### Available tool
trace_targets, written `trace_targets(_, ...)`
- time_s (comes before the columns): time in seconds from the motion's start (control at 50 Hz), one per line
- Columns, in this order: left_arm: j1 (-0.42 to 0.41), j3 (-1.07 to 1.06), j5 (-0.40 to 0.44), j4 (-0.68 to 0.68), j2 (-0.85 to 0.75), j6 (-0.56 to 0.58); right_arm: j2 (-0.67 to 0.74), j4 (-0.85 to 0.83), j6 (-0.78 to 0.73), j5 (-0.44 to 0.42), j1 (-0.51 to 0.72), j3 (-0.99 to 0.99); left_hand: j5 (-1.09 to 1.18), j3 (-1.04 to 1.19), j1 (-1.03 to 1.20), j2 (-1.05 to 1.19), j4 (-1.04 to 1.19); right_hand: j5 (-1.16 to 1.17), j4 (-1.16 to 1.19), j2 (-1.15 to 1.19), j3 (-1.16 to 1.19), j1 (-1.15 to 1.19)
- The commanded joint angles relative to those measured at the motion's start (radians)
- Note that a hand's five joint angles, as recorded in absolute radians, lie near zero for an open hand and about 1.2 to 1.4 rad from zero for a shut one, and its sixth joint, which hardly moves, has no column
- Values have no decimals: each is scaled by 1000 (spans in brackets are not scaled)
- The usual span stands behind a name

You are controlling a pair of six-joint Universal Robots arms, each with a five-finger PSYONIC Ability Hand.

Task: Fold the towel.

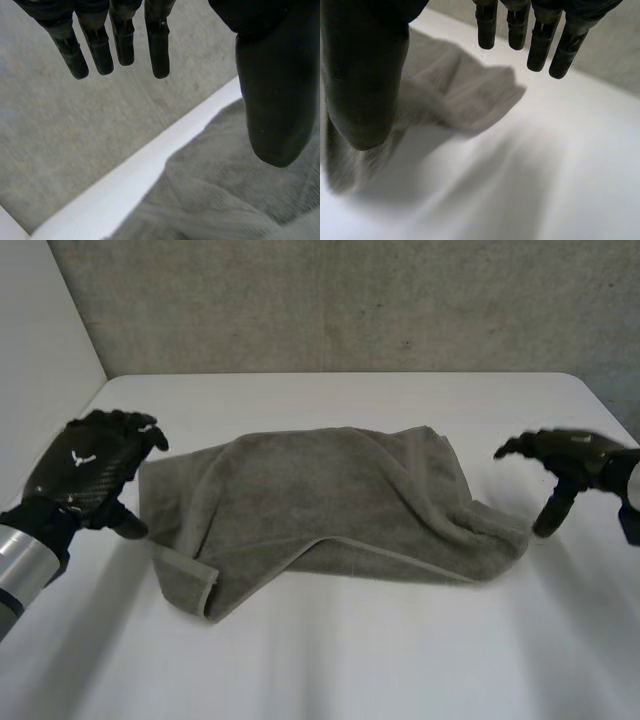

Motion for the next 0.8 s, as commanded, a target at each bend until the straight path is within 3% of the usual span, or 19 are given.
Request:
trace_targets(0.02,-18,-14,13,-47,110,-17,-146,-98,-51,-2,11,61,3,-5,-4,-5,-5,-66,-78,-70,-73,-62)
trace_targets(0.14,-76,-54,33,-122,128,-7,-221,-135,-315,0,55,196,12,4,4,4,3,-66,-78,-70,-73,-62)
trace_targets(0.18,-111,-75,33,-130,128,1,-244,-141,-481,-3,80,277,15,6,7,7,6,-66,-78,-70,-73,-62)
trace_targets(0.2,-111,-76,33,-130,128,1,-244,-141,-482,-3,80,277,15,7,7,7,6,-66,-78,-70,-73,-62)
trace_targets(0.24,-127,-101,30,-129,130,30,-256,-171,-616,-3,85,355,9,1,2,1,0,-66,-78,-70,-73,-62)
trace_targets(0.3,-131,-112,28,-127,128,58,-263,-197,-668,-3,86,391,6,-2,-1,-2,-3,-66,-78,-70,-73,-62)
trace_targets(0.34,-133,-137,30,-122,113,137,-275,-257,-745,-3,86,459,6,-2,-1,-2,-3,-66,-78,-70,-73,-62)
trace_targets(0.54,-145,-195,36,-26,14,459,-286,-516,-888,-5,88,638,6,-2,-1,-2,-3,-66,-78,-70,-73,-62)
trace_targets(0.8,-168,-178,38,-4,-188,607,-189,-780,-1025,-15,123,736,12,4,4,4,3,6,-6,2,-1,10)
